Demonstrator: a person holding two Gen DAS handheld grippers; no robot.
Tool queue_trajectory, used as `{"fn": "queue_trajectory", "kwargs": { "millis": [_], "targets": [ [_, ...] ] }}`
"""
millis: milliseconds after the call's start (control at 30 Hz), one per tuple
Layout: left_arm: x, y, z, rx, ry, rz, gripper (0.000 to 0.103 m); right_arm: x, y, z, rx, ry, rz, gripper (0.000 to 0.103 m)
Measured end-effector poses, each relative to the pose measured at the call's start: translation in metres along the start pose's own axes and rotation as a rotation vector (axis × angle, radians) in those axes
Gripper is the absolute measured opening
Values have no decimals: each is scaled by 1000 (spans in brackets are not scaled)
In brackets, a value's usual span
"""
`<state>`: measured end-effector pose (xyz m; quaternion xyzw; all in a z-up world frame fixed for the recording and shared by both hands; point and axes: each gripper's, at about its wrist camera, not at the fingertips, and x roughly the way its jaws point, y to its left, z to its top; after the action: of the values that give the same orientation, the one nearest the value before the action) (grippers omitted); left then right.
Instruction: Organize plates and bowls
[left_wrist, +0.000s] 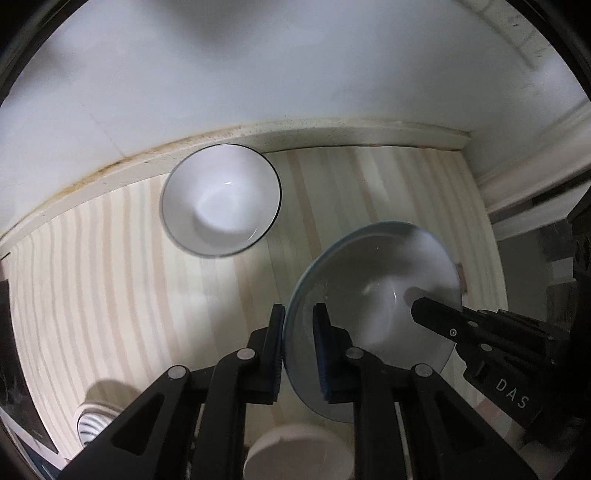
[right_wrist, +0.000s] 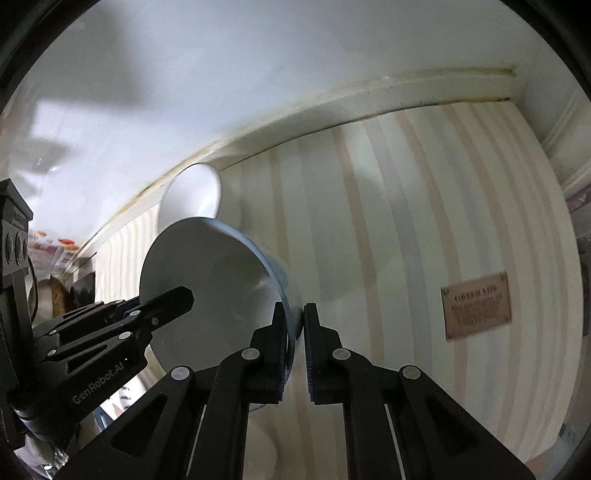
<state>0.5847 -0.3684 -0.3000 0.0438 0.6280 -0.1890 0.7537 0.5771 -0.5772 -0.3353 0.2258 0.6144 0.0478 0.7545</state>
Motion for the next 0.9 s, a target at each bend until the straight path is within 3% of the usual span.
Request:
{"fn": "queue_trajectory", "kwargs": {
  "millis": [200, 433, 700, 900],
  "targets": [
    [-35, 9, -34, 3, -31, -28, 13, -31, 28, -41, -26, -16, 8, 10],
    [-45, 23, -73, 12, -19, -30, 13, -43, 46, -89, -40, 2, 31, 10],
    [-21, 37, -113, 7, 65, -25, 13, -17, 52, -135, -31, 83, 34, 10],
    [0, 35, -129, 16, 118, -1, 13, 0, 46, -151, -33, 125, 5, 11]
  ]
}}
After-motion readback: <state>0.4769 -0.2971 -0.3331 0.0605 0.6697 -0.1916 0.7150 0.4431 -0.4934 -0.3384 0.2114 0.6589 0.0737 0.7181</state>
